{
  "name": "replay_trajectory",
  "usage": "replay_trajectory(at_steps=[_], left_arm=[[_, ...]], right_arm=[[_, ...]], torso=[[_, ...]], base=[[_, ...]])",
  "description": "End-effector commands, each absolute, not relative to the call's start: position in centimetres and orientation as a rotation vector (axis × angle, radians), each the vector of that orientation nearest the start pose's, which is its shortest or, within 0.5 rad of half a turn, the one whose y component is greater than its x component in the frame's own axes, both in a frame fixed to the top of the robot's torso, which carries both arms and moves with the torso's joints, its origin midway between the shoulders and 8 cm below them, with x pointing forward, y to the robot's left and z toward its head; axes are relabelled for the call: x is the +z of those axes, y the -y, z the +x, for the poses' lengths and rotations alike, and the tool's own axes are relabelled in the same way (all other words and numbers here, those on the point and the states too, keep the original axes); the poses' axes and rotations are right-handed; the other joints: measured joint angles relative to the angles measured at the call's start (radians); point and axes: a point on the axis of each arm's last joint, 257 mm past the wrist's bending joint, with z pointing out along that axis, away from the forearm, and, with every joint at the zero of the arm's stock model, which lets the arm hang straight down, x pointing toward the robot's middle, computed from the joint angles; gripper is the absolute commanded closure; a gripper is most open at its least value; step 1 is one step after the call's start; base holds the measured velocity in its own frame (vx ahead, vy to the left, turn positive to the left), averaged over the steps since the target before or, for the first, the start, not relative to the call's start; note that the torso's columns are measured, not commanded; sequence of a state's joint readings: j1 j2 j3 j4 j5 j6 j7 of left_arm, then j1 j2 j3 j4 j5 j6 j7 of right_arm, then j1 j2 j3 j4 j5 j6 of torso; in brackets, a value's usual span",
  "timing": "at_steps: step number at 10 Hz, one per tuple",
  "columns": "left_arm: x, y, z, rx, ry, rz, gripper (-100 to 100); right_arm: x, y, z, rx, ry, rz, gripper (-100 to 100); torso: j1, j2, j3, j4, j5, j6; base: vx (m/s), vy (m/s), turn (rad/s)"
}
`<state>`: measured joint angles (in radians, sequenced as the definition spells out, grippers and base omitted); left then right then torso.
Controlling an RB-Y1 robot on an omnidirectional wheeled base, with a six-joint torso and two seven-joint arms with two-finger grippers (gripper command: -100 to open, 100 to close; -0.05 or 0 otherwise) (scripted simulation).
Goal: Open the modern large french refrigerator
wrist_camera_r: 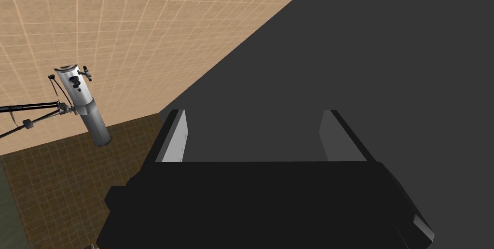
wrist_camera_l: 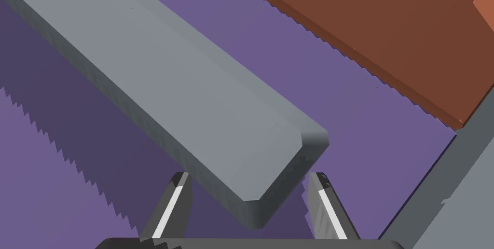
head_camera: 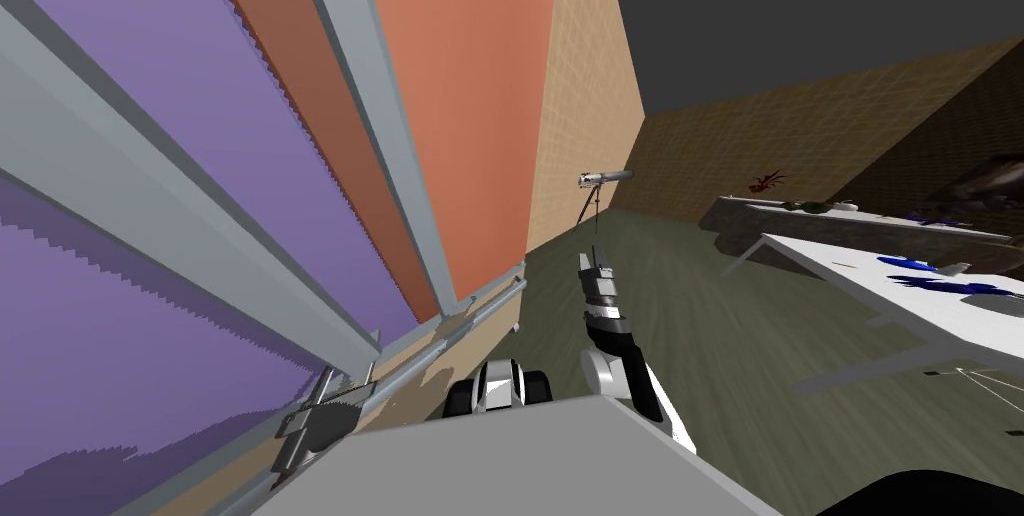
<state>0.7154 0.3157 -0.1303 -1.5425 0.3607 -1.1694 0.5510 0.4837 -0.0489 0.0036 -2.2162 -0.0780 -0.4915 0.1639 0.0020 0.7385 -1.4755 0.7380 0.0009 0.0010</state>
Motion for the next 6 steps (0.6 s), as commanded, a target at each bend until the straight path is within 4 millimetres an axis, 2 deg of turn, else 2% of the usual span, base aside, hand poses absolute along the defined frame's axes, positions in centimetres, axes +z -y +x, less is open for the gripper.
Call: replay_trajectory(at_steps=[1, 3, 6], left_arm=[[-22.8, -36.1, 24.0, -1.723, -0.516, -1.212, 100], [-22.4, -34.4, 23.6, -1.790, -0.578, -1.202, 100], [-22.0, -32.1, 22.7, -1.879, -0.659, -1.196, 100]], right_arm=[[0.0, 28.5, 35.8, 1.195, -0.688, 0.654, 0], [0.0, 28.5, 35.8, 1.195, -0.687, 0.654, 0], [0.0, 28.5, 35.8, 1.195, -0.687, 0.654, 0]], torso=[[-0.002, -0.003, -0.001, -0.002, 0.002, 0.003], [-0.005, 0.003, 0.002, 0.000, 0.000, 0.002], [-0.004, 0.011, 0.005, 0.004, -0.004, -0.005]], base=[[-0.013, 0.013, -0.021], [-0.171, 0.068, -0.150], [-0.261, 0.075, -0.130]])
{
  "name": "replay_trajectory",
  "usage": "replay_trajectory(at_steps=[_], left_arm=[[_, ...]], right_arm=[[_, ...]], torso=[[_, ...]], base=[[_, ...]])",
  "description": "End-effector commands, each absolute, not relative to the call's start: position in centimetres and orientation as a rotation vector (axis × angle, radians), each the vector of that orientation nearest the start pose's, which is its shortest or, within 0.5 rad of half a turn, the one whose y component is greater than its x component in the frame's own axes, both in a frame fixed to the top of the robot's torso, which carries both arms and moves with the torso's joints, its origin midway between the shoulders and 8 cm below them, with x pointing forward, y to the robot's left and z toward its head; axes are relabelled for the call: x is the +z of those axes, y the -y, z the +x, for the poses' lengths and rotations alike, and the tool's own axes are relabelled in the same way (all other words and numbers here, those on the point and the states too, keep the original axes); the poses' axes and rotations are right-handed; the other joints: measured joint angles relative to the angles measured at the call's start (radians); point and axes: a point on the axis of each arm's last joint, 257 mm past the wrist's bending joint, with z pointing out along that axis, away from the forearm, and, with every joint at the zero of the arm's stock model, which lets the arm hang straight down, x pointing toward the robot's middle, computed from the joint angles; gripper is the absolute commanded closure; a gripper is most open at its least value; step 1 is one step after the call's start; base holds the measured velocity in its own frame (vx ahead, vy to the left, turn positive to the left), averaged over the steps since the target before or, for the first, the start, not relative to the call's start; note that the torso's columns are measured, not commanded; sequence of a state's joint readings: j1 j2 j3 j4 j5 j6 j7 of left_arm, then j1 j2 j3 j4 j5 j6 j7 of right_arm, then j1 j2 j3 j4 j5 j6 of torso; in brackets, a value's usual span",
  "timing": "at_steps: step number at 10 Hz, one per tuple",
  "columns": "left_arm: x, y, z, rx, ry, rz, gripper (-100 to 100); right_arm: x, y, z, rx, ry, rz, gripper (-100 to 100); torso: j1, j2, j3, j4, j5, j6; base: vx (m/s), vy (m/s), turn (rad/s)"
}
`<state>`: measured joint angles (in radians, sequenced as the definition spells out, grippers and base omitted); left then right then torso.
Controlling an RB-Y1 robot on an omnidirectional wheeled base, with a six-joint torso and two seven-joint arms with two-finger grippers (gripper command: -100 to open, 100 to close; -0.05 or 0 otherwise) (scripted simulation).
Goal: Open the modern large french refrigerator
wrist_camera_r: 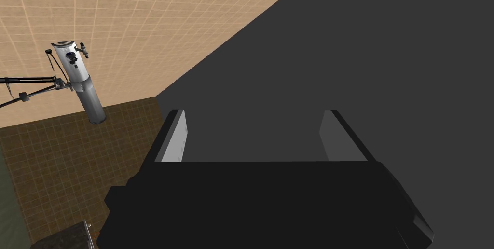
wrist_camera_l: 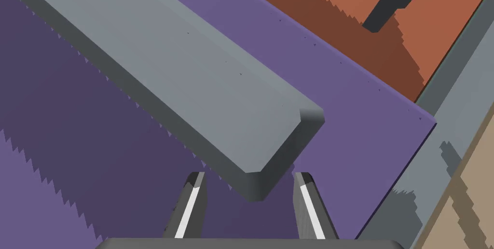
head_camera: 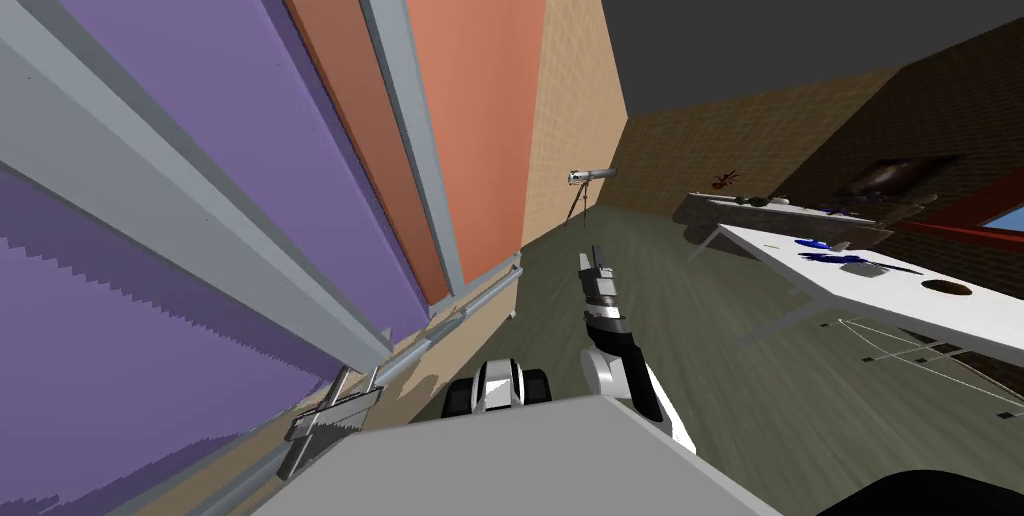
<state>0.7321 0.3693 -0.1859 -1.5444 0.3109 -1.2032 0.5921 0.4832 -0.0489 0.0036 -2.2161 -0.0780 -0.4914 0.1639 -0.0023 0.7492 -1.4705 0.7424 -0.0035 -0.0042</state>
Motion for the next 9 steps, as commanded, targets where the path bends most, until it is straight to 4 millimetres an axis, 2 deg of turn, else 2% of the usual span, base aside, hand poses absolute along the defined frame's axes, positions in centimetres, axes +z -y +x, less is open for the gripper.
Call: replay_trajectory(at_steps=[1, 2, 3, 4, 5, 9], left_arm=[[-21.9, -31.6, 22.4, -1.902, -0.680, -1.195, 100], [-21.9, -31.0, 22.1, -1.924, -0.700, -1.195, 100], [-22.7, -31.2, 22.2, -1.897, -0.702, -1.222, 100], [-22.7, -29.6, 21.5, -1.950, -0.753, -1.217, 100], [-22.6, -29.0, 21.2, -1.976, -0.775, -1.208, 100], [-22.1, -26.4, 19.8, -2.085, -0.860, -1.174, 100]], right_arm=[[0.0, 28.5, 35.8, 1.195, -0.687, 0.654, 0], [0.0, 28.5, 35.8, 1.195, -0.687, 0.654, 0], [0.0, 28.5, 35.8, 1.195, -0.687, 0.654, 0], [0.0, 28.5, 35.8, 1.195, -0.688, 0.655, 0], [0.0, 28.5, 35.8, 1.195, -0.688, 0.654, 0], [0.0, 28.5, 35.8, 1.195, -0.688, 0.654, 0]], torso=[[0.002, 0.001, 0.000, 0.000, 0.000, 0.000], [0.002, -0.002, -0.002, 0.001, -0.001, 0.001], [-0.001, -0.008, -0.007, 0.001, -0.003, 0.002], [-0.001, -0.018, -0.012, -0.002, -0.003, 0.004], [0.001, -0.016, -0.011, -0.003, 0.000, 0.008], [0.004, -0.006, -0.005, 0.001, -0.001, 0.001]], base=[[-0.288, 0.072, -0.134], [-0.220, 0.038, -0.075], [-0.102, 0.007, -0.006], [-0.156, 0.104, -0.152], [-0.249, 0.157, -0.234], [-0.206, 0.128, -0.128]])
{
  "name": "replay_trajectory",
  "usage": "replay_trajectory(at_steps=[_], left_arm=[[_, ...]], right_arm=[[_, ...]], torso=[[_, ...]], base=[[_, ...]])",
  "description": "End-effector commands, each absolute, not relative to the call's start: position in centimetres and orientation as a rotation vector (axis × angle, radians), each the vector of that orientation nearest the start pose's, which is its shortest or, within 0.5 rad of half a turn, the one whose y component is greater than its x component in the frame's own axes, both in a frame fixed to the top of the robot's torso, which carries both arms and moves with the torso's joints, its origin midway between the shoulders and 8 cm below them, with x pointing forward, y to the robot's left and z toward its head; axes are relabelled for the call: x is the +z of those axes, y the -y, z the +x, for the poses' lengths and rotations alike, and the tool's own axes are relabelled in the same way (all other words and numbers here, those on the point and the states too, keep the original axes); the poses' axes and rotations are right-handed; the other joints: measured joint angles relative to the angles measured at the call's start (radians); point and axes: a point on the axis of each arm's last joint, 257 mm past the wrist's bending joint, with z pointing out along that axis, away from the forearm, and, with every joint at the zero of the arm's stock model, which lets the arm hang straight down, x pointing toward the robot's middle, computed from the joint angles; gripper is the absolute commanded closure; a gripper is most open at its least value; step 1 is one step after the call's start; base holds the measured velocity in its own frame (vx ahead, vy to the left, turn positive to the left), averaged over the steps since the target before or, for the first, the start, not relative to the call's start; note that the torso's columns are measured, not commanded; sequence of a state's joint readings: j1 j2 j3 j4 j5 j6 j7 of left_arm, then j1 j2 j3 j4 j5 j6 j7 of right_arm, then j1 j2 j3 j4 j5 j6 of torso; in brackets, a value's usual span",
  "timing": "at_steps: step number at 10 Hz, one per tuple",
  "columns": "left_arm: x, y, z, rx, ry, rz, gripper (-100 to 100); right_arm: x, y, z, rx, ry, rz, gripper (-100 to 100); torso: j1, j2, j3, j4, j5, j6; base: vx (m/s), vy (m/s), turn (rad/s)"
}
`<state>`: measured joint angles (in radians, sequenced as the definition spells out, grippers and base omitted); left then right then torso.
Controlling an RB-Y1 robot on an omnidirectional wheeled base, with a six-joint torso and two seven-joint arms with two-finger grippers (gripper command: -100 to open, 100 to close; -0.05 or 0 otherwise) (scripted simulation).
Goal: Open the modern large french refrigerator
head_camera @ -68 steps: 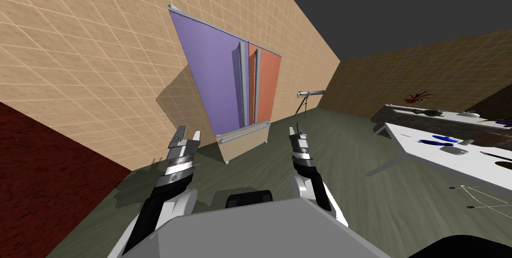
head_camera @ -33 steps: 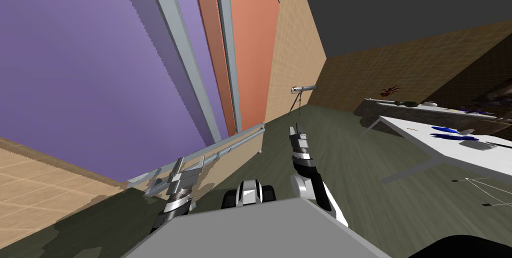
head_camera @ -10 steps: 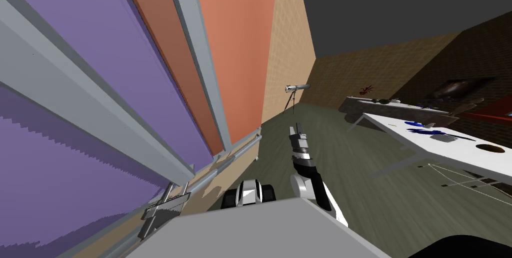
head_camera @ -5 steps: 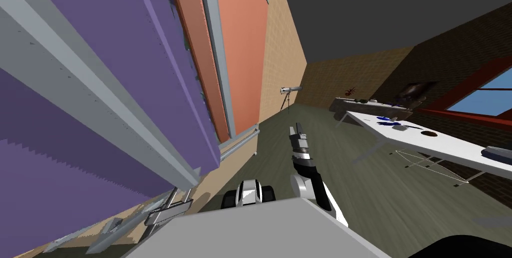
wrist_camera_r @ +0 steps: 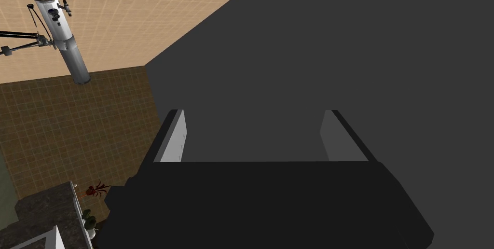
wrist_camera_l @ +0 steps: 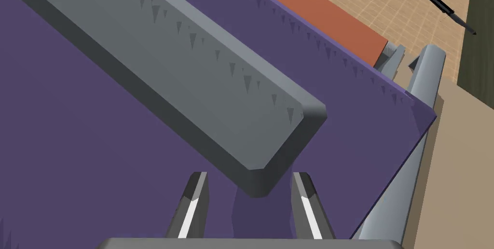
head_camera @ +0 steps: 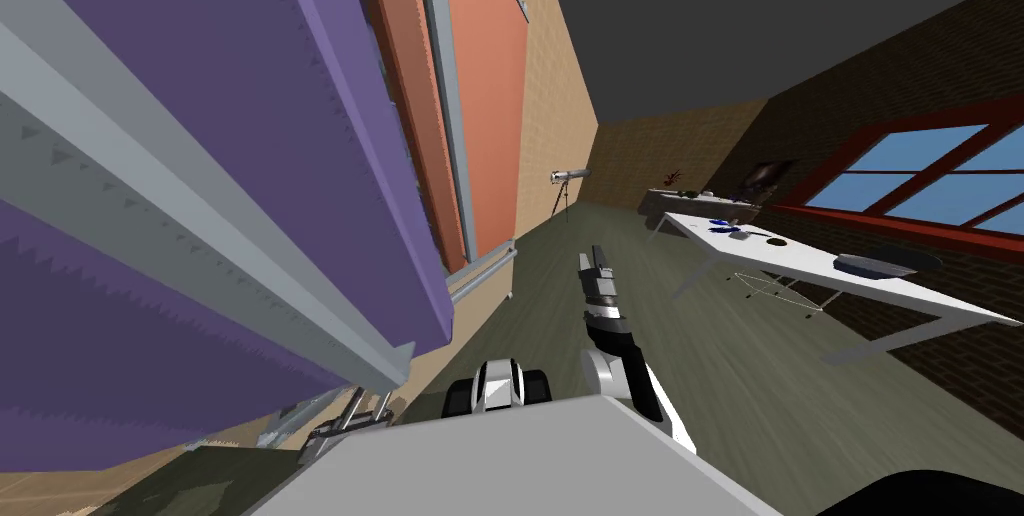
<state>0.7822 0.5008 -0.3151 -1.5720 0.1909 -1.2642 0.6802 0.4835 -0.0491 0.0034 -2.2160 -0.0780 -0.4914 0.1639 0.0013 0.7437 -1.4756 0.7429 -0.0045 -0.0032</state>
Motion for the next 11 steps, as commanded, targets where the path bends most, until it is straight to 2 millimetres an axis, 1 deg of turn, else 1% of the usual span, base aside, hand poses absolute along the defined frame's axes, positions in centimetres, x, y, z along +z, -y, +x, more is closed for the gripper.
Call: replay_trajectory(at_steps=[1, 3, 4, 5, 6, 7, 8, 9, 11], left_arm=[[-22.0, -25.7, 19.4, -2.112, -0.881, -1.166, 100], [-21.7, -24.5, 18.5, -2.167, -0.924, -1.151, 100], [-22.7, -24.9, 18.8, -2.132, -0.932, -1.185, 100], [-24.0, -24.8, 20.2, -2.107, -0.937, -1.186, 100], [-24.4, -24.8, 20.7, -2.104, -0.938, -1.185, 100], [-24.9, -25.0, 21.3, -2.099, -0.950, -1.179, 100], [-24.9, -25.0, 22.1, -2.106, -0.954, -1.158, 100], [-25.8, -24.9, 23.4, -2.079, -0.940, -1.169, 100], [-26.5, -25.0, 24.9, -2.075, -0.954, -1.155, 100]], right_arm=[[0.0, 28.5, 35.8, 1.195, -0.688, 0.654, 0], [0.0, 28.5, 35.8, 1.195, -0.688, 0.654, 0], [0.0, 28.5, 35.8, 1.195, -0.688, 0.654, 0], [-0.1, 28.5, 35.8, 1.195, -0.688, 0.655, 0], [0.0, 28.5, 35.8, 1.195, -0.687, 0.654, 0], [0.0, 28.5, 35.8, 1.195, -0.688, 0.654, 0], [-0.1, 28.5, 35.8, 1.194, -0.688, 0.654, 0], [-0.1, 28.5, 35.8, 1.194, -0.688, 0.655, 0], [0.0, 28.5, 35.8, 1.194, -0.688, 0.654, 0]], torso=[[0.000, -0.001, -0.001, 0.000, 0.000, 0.000], [-0.003, -0.001, -0.002, 0.000, -0.001, 0.002], [-0.001, 0.001, -0.001, 0.001, -0.001, 0.002], [-0.004, -0.007, -0.004, -0.001, 0.000, 0.002], [0.002, -0.007, -0.004, -0.002, 0.002, 0.005], [0.006, -0.004, -0.001, -0.002, 0.004, 0.002], [0.001, -0.007, -0.002, -0.004, 0.004, 0.002], [-0.005, -0.013, -0.005, -0.006, 0.003, 0.003], [0.006, -0.007, 0.000, -0.005, 0.006, 0.003]], base=[[-0.193, 0.093, -0.121], [-0.205, 0.128, -0.124], [-0.114, 0.058, -0.042], [-0.185, 0.125, -0.242], [-0.254, 0.175, -0.151], [-0.155, 0.127, 0.041], [-0.036, 0.053, 0.032], [-0.142, 0.118, -0.227], [-0.157, 0.130, -0.057]])
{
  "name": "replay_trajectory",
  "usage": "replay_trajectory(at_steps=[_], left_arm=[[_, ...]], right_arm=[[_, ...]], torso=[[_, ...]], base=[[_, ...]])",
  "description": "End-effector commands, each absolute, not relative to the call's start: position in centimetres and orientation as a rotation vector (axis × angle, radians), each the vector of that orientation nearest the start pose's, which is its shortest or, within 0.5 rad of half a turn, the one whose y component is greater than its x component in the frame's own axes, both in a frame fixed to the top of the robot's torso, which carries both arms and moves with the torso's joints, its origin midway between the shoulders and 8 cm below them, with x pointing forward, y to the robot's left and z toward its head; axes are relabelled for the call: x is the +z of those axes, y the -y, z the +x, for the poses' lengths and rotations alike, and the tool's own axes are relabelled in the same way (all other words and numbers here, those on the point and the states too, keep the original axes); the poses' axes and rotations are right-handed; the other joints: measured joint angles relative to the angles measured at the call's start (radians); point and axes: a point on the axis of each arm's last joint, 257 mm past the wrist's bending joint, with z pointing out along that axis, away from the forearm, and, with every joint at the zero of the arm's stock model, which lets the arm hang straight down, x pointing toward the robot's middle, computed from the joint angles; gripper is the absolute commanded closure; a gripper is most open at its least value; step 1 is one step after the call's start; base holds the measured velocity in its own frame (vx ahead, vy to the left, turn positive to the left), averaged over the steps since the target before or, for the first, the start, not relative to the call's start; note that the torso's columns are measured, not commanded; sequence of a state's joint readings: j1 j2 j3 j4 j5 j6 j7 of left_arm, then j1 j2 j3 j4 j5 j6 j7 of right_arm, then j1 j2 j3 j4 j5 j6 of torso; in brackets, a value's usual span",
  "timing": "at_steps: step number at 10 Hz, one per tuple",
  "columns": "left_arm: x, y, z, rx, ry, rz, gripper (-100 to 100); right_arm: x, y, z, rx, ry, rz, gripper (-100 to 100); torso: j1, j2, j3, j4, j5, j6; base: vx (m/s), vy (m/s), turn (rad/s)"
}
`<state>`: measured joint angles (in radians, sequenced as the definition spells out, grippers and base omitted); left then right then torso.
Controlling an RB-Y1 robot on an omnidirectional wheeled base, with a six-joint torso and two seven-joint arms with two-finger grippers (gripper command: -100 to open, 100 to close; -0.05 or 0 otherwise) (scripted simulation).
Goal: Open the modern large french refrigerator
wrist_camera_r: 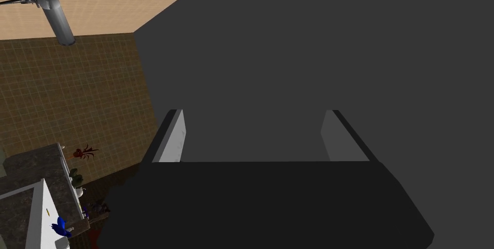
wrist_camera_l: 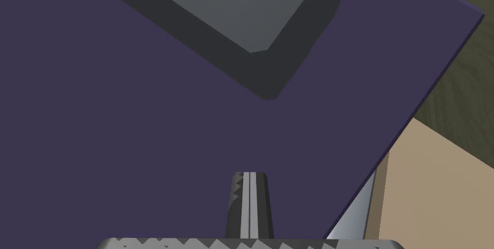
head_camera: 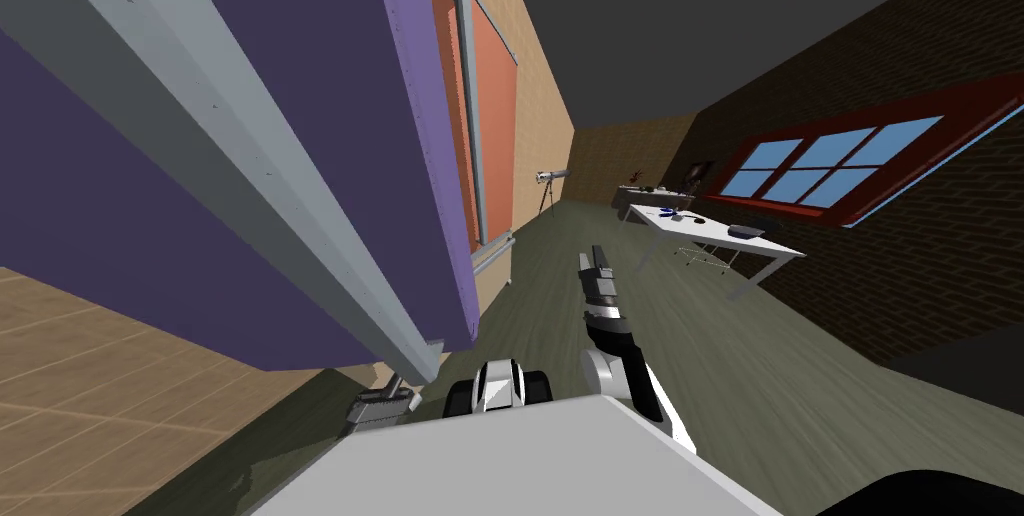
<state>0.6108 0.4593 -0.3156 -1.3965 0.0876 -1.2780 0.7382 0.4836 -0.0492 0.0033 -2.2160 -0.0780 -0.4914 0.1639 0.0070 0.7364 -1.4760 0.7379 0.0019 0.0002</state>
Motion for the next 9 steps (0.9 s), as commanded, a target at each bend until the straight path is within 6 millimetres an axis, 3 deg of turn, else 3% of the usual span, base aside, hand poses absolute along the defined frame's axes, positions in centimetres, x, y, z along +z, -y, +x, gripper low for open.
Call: replay_trajectory(at_steps=[1, 2, 3, 5, 7, 9], left_arm=[[-26.6, -25.0, 25.7, -2.078, -0.959, -1.142, 100], [-26.1, -24.8, 26.3, -2.090, -0.955, -1.118, 100], [-27.0, -24.7, 27.6, -2.065, -0.941, -1.139, 100], [-27.2, -24.5, 29.0, -2.069, -0.942, -1.126, 100], [-27.0, -24.4, 30.5, -2.077, -0.949, -1.097, 100], [-28.1, -23.9, 32.7, -2.058, -0.933, -1.124, 100]], right_arm=[[-0.1, 28.5, 35.8, 1.194, -0.688, 0.655, 0], [-0.1, 28.5, 35.8, 1.194, -0.688, 0.655, 0], [-0.1, 28.5, 35.8, 1.194, -0.688, 0.655, 0], [0.0, 28.5, 35.8, 1.194, -0.688, 0.654, 0], [-0.1, 28.5, 35.8, 1.194, -0.688, 0.655, 0], [0.0, 28.5, 35.8, 1.195, -0.688, 0.654, 0]], torso=[[-0.004, -0.003, -0.002, -0.001, -0.001, 0.000], [-0.010, -0.005, -0.004, -0.002, -0.003, 0.000], [-0.012, -0.005, -0.004, -0.002, -0.003, 0.000], [-0.001, 0.005, 0.003, 0.001, 0.000, 0.000], [-0.011, -0.002, -0.002, -0.001, -0.003, 0.000], [-0.006, 0.006, 0.002, 0.001, -0.002, 0.000]], base=[[-0.044, 0.038, 0.012], [0.000, 0.000, 0.000], [-0.132, 0.096, -0.223], [-0.166, 0.135, -0.058], [-0.050, 0.021, 0.008], [-0.197, 0.109, -0.169]])
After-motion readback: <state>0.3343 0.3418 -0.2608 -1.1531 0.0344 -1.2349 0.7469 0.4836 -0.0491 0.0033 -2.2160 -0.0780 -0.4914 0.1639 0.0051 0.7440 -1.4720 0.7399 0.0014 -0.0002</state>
